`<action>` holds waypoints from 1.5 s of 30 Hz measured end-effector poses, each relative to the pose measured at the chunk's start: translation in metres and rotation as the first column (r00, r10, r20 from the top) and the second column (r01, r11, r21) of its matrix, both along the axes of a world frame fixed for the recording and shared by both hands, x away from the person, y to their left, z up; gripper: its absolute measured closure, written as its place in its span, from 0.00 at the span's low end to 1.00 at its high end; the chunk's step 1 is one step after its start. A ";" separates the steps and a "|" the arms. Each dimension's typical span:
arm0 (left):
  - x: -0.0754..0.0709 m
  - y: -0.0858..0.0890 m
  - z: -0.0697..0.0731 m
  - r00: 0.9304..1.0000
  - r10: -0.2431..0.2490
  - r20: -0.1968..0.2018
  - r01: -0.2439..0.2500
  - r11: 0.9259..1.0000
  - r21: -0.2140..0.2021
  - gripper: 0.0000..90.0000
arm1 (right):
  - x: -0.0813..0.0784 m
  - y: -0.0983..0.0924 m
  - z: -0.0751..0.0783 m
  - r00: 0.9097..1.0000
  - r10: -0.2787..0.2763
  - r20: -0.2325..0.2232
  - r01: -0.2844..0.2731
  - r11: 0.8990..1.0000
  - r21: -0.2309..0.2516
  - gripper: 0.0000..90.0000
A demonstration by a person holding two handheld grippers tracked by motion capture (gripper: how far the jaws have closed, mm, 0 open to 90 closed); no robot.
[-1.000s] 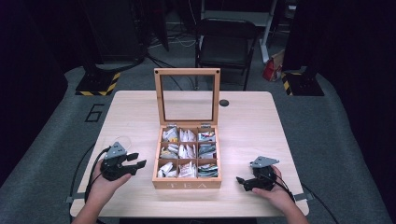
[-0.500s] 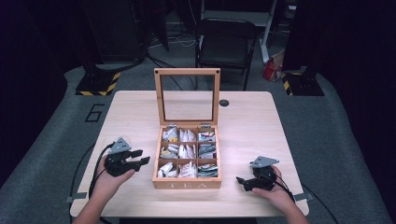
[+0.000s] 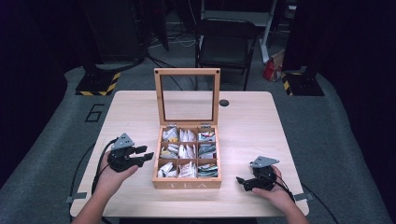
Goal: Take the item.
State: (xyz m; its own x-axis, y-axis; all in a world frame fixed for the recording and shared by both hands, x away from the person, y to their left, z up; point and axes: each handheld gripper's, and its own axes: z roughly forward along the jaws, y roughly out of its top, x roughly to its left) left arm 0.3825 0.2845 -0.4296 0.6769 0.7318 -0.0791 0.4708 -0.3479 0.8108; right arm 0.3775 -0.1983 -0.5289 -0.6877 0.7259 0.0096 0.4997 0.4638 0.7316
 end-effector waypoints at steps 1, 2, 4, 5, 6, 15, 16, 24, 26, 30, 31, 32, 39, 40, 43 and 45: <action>0.001 -0.001 0.000 1.000 -0.007 -0.004 0.007 1.000 -0.002 0.63 | 0.000 0.000 0.000 1.000 0.000 0.000 0.000 1.000 0.000 0.11; 0.001 -0.002 -0.001 1.000 -0.010 -0.006 0.010 1.000 -0.001 0.63 | 0.000 0.000 0.000 1.000 0.000 0.000 0.000 1.000 0.000 0.11; 0.001 -0.005 -0.002 1.000 -0.019 -0.007 0.019 1.000 -0.001 0.64 | 0.000 0.000 0.000 1.000 0.000 0.000 0.000 1.000 0.000 0.11; 0.002 -0.006 -0.002 1.000 -0.022 -0.006 0.022 1.000 -0.001 0.64 | 0.000 0.000 0.000 1.000 0.000 0.000 0.000 1.000 0.000 0.11; 0.002 -0.008 -0.003 1.000 -0.028 -0.010 0.028 1.000 0.000 0.65 | 0.000 0.000 0.000 1.000 0.000 0.000 0.000 1.000 0.000 0.11; 0.004 -0.019 -0.006 0.997 -0.072 -0.013 0.072 0.997 0.009 0.66 | 0.000 0.000 0.000 1.000 0.000 0.000 0.000 1.000 0.000 0.11; 0.004 -0.020 -0.007 0.997 -0.072 -0.011 0.072 0.997 0.006 0.67 | 0.000 -0.001 0.000 1.000 0.007 0.000 -0.007 1.000 -0.003 0.11; 0.008 -0.027 -0.013 0.996 -0.086 -0.024 0.086 0.996 -0.006 0.69 | 0.000 0.000 0.000 1.000 0.002 -0.001 -0.002 1.000 0.000 0.11; 0.009 -0.029 -0.014 0.996 -0.090 -0.029 0.090 0.996 -0.007 0.71 | 0.000 0.000 0.000 1.000 0.003 -0.001 -0.003 1.000 -0.001 0.11; 0.011 -0.032 -0.016 0.996 -0.089 -0.030 0.089 0.996 -0.007 0.74 | 0.000 0.000 0.000 1.000 0.001 -0.001 -0.001 1.000 0.001 0.11; 0.012 -0.032 -0.016 0.995 -0.093 -0.033 0.093 0.996 -0.012 0.75 | 0.000 -0.001 0.000 1.000 0.010 -0.001 -0.010 1.000 -0.004 0.11; 0.012 -0.033 -0.016 0.995 -0.094 -0.037 0.093 0.996 -0.013 0.76 | 0.000 0.000 0.000 1.000 0.005 -0.001 -0.005 1.000 -0.001 0.11; 0.015 -0.037 -0.017 0.993 -0.114 -0.041 0.114 0.994 -0.008 0.89 | 0.000 -0.001 0.000 1.000 0.005 0.005 -0.005 1.000 -0.004 0.11; 0.015 -0.037 -0.017 0.992 -0.118 -0.035 0.118 0.993 -0.004 0.91 | 0.000 -0.001 0.000 1.000 0.002 0.004 -0.002 1.000 -0.002 0.11; 0.015 -0.039 -0.016 0.993 -0.114 -0.036 0.114 0.993 -0.009 0.93 | 0.000 -0.001 0.000 1.000 0.005 0.001 -0.005 1.000 -0.003 0.11; 0.015 -0.040 -0.014 0.992 -0.119 -0.032 0.119 0.993 -0.009 0.94 | 0.000 -0.001 0.000 1.000 0.004 0.003 -0.004 1.000 -0.001 0.11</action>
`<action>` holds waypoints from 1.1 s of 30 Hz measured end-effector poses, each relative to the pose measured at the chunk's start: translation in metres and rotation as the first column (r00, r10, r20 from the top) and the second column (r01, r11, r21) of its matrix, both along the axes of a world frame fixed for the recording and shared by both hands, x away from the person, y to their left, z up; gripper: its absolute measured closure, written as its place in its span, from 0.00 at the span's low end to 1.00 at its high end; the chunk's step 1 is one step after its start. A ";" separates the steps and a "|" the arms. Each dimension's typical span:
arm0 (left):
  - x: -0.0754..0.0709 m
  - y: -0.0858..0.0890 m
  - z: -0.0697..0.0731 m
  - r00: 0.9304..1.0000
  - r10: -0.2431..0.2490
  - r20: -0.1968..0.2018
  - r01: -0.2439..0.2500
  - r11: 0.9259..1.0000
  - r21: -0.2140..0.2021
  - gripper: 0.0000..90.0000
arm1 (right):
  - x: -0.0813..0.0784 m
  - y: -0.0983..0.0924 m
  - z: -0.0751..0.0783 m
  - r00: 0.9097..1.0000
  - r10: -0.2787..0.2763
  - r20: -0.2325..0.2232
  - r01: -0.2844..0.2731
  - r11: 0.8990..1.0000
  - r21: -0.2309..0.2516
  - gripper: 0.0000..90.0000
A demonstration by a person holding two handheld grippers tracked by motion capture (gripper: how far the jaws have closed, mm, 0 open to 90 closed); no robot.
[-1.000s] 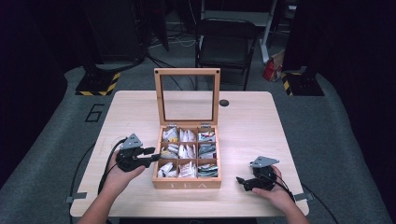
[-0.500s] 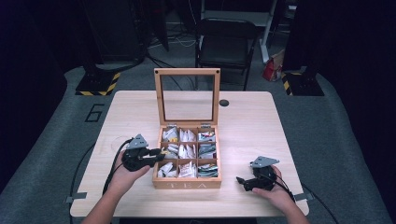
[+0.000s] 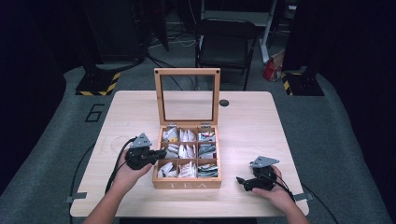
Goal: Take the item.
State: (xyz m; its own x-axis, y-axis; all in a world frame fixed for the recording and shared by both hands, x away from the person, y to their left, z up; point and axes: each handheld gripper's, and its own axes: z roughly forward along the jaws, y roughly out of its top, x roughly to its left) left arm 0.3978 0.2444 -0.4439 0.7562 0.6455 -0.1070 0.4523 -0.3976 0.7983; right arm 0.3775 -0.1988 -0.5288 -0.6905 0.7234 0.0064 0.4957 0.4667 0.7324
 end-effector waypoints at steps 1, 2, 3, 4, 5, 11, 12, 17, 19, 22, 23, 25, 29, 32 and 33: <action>0.000 -0.001 0.000 1.000 0.002 0.002 -0.002 1.000 -0.004 0.94 | 0.000 0.000 0.000 1.000 0.001 0.002 -0.001 1.000 -0.003 0.11; 0.001 -0.002 0.001 1.000 0.000 0.006 0.000 1.000 -0.001 0.94 | 0.000 0.000 0.000 1.000 0.001 0.001 -0.001 1.000 -0.002 0.11; 0.001 -0.002 0.001 1.000 0.000 0.006 0.000 1.000 -0.001 0.95 | 0.000 0.000 0.000 1.000 -0.006 0.002 0.006 1.000 0.001 0.11; 0.002 -0.003 0.001 1.000 0.001 0.011 -0.001 1.000 -0.005 0.95 | 0.000 0.000 0.000 1.000 -0.001 0.002 0.001 1.000 0.000 0.11; 0.002 -0.004 0.002 1.000 0.002 0.013 -0.002 1.000 -0.004 0.95 | 0.000 0.000 0.000 1.000 -0.008 0.002 0.008 1.000 0.002 0.11; 0.006 -0.011 0.003 1.000 0.004 0.027 -0.003 1.000 -0.010 0.95 | 0.000 0.000 0.000 1.000 0.000 0.002 0.000 1.000 -0.002 0.11; 0.006 -0.012 0.003 1.000 0.012 0.028 -0.011 1.000 -0.016 0.95 | 0.000 0.000 0.000 1.000 -0.002 0.001 0.002 1.000 0.001 0.11; 0.007 -0.012 0.008 0.999 0.017 0.037 -0.017 1.000 -0.011 0.96 | 0.000 0.000 0.000 1.000 0.002 0.002 -0.002 1.000 -0.002 0.11; 0.007 -0.011 0.011 0.999 0.014 0.043 -0.014 1.000 -0.011 0.97 | 0.000 0.000 0.000 1.000 -0.004 0.002 0.004 1.000 0.000 0.11; 0.005 -0.008 0.018 0.999 0.011 0.047 -0.010 1.000 -0.022 0.97 | 0.000 0.000 0.000 1.000 0.000 0.002 0.000 1.000 -0.002 0.11; 0.004 -0.007 0.021 0.999 0.013 0.052 -0.011 1.000 -0.021 0.97 | 0.000 0.000 0.000 1.000 0.000 0.002 0.000 1.000 -0.002 0.11; 0.002 -0.004 0.026 0.998 0.004 0.062 -0.003 1.000 -0.014 0.98 | 0.000 0.000 0.000 1.000 -0.002 0.003 0.002 1.000 -0.002 0.11; 0.000 0.000 0.037 0.997 0.006 0.073 -0.005 1.000 -0.015 0.98 | 0.000 0.000 0.000 1.000 -0.002 0.002 0.002 1.000 0.000 0.11; -0.001 0.002 0.044 0.996 0.012 0.085 -0.011 1.000 -0.008 0.98 | 0.000 0.000 0.000 1.000 0.004 -0.002 -0.004 1.000 -0.004 0.11; -0.001 0.003 0.046 0.996 0.013 0.088 -0.012 1.000 -0.008 0.99 | 0.000 0.000 0.000 1.000 -0.003 0.001 0.003 1.000 0.000 0.11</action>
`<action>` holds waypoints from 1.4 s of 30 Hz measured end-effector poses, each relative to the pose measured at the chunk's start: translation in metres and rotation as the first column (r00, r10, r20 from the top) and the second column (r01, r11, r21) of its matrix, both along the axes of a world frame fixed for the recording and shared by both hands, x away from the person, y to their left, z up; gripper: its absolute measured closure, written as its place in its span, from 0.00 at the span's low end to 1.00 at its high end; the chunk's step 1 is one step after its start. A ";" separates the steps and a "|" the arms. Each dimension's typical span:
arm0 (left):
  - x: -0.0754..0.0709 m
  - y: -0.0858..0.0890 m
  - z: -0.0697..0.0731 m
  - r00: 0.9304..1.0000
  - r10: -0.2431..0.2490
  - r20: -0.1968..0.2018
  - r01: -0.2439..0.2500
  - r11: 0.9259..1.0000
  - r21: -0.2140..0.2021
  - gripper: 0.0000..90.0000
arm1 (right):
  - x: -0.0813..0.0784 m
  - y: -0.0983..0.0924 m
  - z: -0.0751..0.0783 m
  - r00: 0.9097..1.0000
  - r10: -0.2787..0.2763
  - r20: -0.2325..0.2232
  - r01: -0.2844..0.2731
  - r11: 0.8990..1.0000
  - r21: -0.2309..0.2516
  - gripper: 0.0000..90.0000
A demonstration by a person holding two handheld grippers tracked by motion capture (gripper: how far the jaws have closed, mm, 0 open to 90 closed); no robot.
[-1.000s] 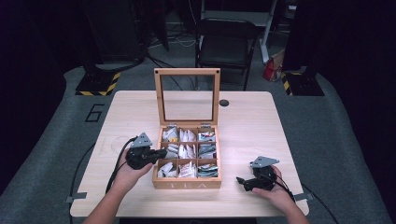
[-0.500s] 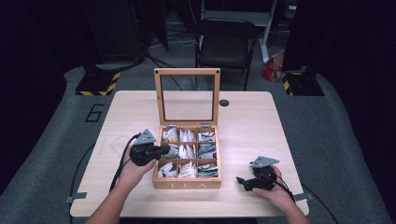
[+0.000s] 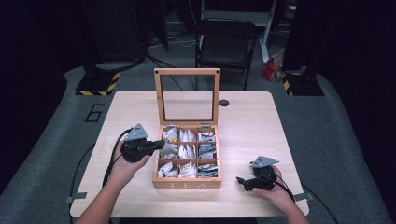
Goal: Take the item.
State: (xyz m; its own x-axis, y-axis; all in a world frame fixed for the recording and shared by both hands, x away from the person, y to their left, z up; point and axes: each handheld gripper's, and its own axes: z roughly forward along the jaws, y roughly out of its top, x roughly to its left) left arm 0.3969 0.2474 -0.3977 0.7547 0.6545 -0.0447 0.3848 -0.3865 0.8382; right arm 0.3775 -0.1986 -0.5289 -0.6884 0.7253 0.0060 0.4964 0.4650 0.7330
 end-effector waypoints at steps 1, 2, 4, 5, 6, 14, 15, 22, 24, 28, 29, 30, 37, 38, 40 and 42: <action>0.000 0.001 0.002 1.000 -0.001 0.002 0.001 1.000 0.005 0.99 | 0.000 0.000 0.000 1.000 0.003 0.001 -0.003 1.000 -0.001 0.11; 0.000 0.001 0.003 1.000 0.003 0.008 -0.003 1.000 0.004 0.99 | 0.000 0.000 0.000 1.000 0.001 0.001 -0.001 1.000 0.000 0.11; 0.000 0.002 0.005 1.000 0.005 0.006 -0.005 1.000 0.003 0.99 | 0.000 0.000 0.000 1.000 -0.001 0.001 0.001 1.000 0.000 0.11; 0.000 0.003 0.005 1.000 0.007 0.010 -0.007 1.000 0.003 0.99 | 0.000 0.000 0.000 1.000 -0.004 0.001 0.004 1.000 0.002 0.11; 0.000 0.004 0.006 1.000 0.010 0.011 -0.010 1.000 0.005 0.99 | 0.000 0.000 0.000 1.000 -0.003 0.001 0.003 1.000 0.001 0.11; -0.001 0.008 0.010 1.000 0.021 0.007 -0.021 1.000 0.005 0.99 | 0.000 0.000 0.000 1.000 0.004 0.001 -0.004 1.000 -0.002 0.11; -0.001 0.009 0.010 1.000 0.023 0.010 -0.023 1.000 0.005 0.99 | 0.000 0.000 0.000 1.000 -0.003 0.001 0.003 1.000 0.002 0.11; -0.002 0.018 0.015 0.999 0.042 0.018 -0.042 0.999 -0.004 0.99 | 0.000 0.000 0.000 1.000 -0.004 0.001 0.004 1.000 0.002 0.11; -0.002 0.021 0.016 0.998 0.055 0.021 -0.055 0.998 -0.018 0.99 | 0.000 0.000 0.000 1.000 -0.002 0.000 0.002 1.000 0.001 0.11; -0.002 0.030 0.019 0.997 0.071 0.022 -0.071 0.997 -0.023 0.99 | 0.000 0.000 0.000 1.000 -0.002 0.001 0.002 1.000 0.001 0.11; -0.002 0.032 0.020 0.997 0.077 0.022 -0.076 0.997 -0.025 0.99 | 0.000 0.000 0.000 1.000 -0.004 0.001 0.004 1.000 0.002 0.11; -0.002 0.034 0.021 0.996 0.082 0.022 -0.081 0.996 -0.023 0.99 | 0.000 0.000 0.000 1.000 0.005 0.001 -0.005 1.000 -0.004 0.11; -0.003 0.050 0.026 0.993 0.112 0.026 -0.111 0.994 -0.021 0.99 | 0.000 0.000 0.000 1.000 0.002 -0.002 -0.002 1.000 -0.001 0.11; -0.003 0.052 0.026 0.992 0.122 0.033 -0.121 0.992 -0.024 0.99 | 0.000 0.000 0.000 1.000 0.001 -0.004 -0.001 1.000 0.002 0.11; -0.004 0.057 0.028 0.991 0.129 0.033 -0.128 0.991 -0.026 0.99 | 0.000 0.000 0.000 1.000 0.002 -0.005 -0.002 1.000 0.002 0.11; -0.004 0.063 0.031 0.990 0.136 0.039 -0.135 0.991 -0.023 0.99 | 0.000 0.000 0.000 1.000 0.003 -0.004 -0.003 1.000 0.000 0.11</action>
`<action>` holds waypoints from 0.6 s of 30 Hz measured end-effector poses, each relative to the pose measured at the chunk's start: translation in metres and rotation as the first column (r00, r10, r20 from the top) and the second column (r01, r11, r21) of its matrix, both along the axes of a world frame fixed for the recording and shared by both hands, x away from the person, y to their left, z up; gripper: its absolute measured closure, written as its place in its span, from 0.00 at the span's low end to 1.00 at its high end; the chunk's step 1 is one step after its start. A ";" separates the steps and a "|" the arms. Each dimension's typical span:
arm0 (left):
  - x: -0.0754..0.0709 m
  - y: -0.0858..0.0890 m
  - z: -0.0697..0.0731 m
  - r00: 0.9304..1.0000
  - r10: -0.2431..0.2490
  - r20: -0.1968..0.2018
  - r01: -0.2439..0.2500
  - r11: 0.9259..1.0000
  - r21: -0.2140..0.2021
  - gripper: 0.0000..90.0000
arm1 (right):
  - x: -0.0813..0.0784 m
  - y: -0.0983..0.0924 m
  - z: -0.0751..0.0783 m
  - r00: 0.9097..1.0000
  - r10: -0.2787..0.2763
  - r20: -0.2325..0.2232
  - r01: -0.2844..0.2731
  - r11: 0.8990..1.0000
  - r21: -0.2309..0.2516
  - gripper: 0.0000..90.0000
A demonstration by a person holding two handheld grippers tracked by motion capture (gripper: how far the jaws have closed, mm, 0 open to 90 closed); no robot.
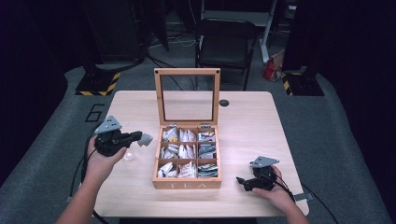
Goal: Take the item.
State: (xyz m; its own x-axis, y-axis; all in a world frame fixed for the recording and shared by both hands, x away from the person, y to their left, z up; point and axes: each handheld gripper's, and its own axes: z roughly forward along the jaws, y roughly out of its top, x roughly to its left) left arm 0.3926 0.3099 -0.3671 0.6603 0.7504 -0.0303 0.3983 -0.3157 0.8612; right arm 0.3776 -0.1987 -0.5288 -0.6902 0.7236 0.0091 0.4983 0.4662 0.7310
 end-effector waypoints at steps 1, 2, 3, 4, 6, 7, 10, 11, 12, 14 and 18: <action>0.000 0.002 0.001 1.000 0.007 0.005 -0.007 1.000 -0.003 0.99 | 0.000 0.000 0.000 1.000 -0.002 0.000 0.002 1.000 0.001 0.11; 0.000 0.004 0.001 1.000 0.014 0.006 -0.014 1.000 -0.008 0.99 | 0.000 0.000 0.000 1.000 0.000 0.000 0.000 1.000 0.001 0.11; 0.000 0.007 0.002 1.000 0.020 0.005 -0.020 1.000 -0.008 0.99 | 0.000 0.000 0.000 1.000 0.000 0.000 0.000 1.000 0.000 0.11; 0.000 0.009 0.002 1.000 0.026 0.007 -0.026 1.000 -0.007 0.99 | 0.000 0.000 0.000 1.000 0.000 0.000 0.000 1.000 0.001 0.11; 0.000 0.014 0.003 0.999 0.036 0.004 -0.035 0.999 -0.007 0.99 | 0.000 0.000 0.000 1.000 0.000 0.000 0.000 1.000 0.001 0.11; 0.000 0.016 0.003 0.999 0.041 0.006 -0.041 0.999 -0.011 0.99 | 0.000 0.000 0.000 1.000 0.000 0.000 0.000 1.000 0.001 0.11; 0.000 0.021 0.004 0.998 0.058 0.009 -0.058 0.998 -0.020 0.99 | 0.000 0.000 0.000 1.000 0.000 0.000 0.000 1.000 0.001 0.11; 0.000 0.023 0.004 0.998 0.058 0.006 -0.058 0.998 -0.016 0.99 | 0.000 0.000 0.000 1.000 0.000 0.000 0.000 1.000 0.000 0.11; 0.000 0.024 0.004 0.998 0.063 0.007 -0.063 0.998 -0.020 0.99 | 0.000 0.000 0.000 1.000 0.000 0.000 0.000 1.000 0.000 0.11; 0.000 0.028 0.004 0.997 0.073 0.004 -0.073 0.997 -0.023 0.99 | 0.000 0.000 0.000 1.000 0.000 0.000 0.000 1.000 0.000 0.11; 0.000 0.033 0.004 0.996 0.088 0.001 -0.088 0.996 -0.024 0.99 | 0.000 0.000 0.000 1.000 0.000 0.000 0.000 1.000 0.001 0.11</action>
